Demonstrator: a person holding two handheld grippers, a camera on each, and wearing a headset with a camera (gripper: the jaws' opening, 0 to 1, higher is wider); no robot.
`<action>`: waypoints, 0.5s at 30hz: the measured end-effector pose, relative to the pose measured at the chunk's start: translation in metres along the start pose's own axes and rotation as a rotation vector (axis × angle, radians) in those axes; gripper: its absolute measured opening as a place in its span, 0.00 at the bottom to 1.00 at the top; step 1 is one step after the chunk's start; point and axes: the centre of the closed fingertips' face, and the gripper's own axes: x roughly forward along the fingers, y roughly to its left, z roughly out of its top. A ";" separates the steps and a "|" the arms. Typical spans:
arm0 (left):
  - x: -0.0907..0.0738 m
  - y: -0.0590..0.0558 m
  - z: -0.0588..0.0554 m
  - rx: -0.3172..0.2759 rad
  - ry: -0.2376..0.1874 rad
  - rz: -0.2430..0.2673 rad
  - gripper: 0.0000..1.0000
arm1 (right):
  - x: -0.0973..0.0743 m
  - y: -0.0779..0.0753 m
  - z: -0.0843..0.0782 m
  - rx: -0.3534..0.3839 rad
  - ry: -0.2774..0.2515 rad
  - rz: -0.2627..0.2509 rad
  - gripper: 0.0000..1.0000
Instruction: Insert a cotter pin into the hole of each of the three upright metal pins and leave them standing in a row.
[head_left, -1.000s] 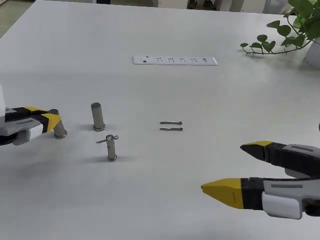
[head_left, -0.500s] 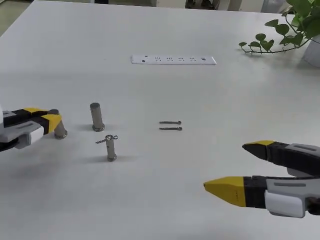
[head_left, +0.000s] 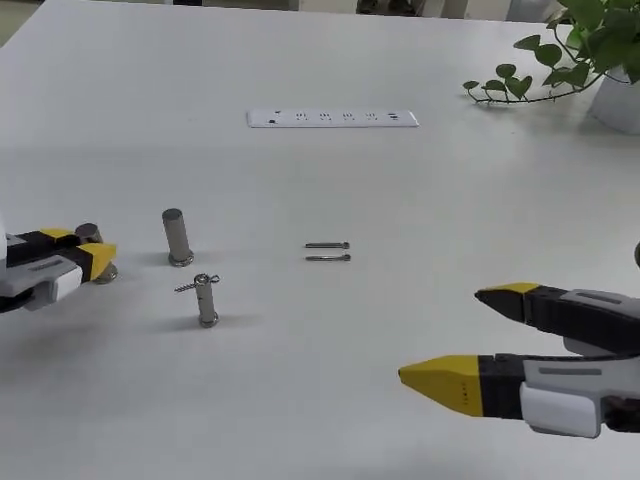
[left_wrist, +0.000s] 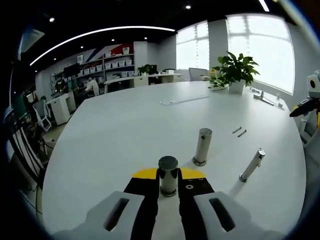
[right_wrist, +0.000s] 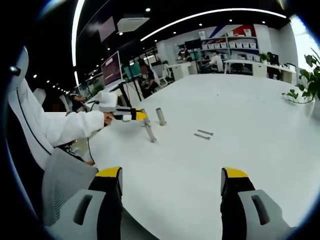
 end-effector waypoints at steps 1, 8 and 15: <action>0.000 0.001 0.000 -0.004 0.000 0.009 0.10 | 0.000 0.000 -0.001 0.003 0.004 0.001 0.78; -0.004 0.003 0.000 -0.034 0.000 0.037 0.09 | 0.002 0.002 -0.003 0.018 -0.004 0.006 0.78; -0.015 -0.004 0.002 -0.043 0.006 0.038 0.09 | 0.003 0.005 -0.001 0.011 -0.012 0.016 0.78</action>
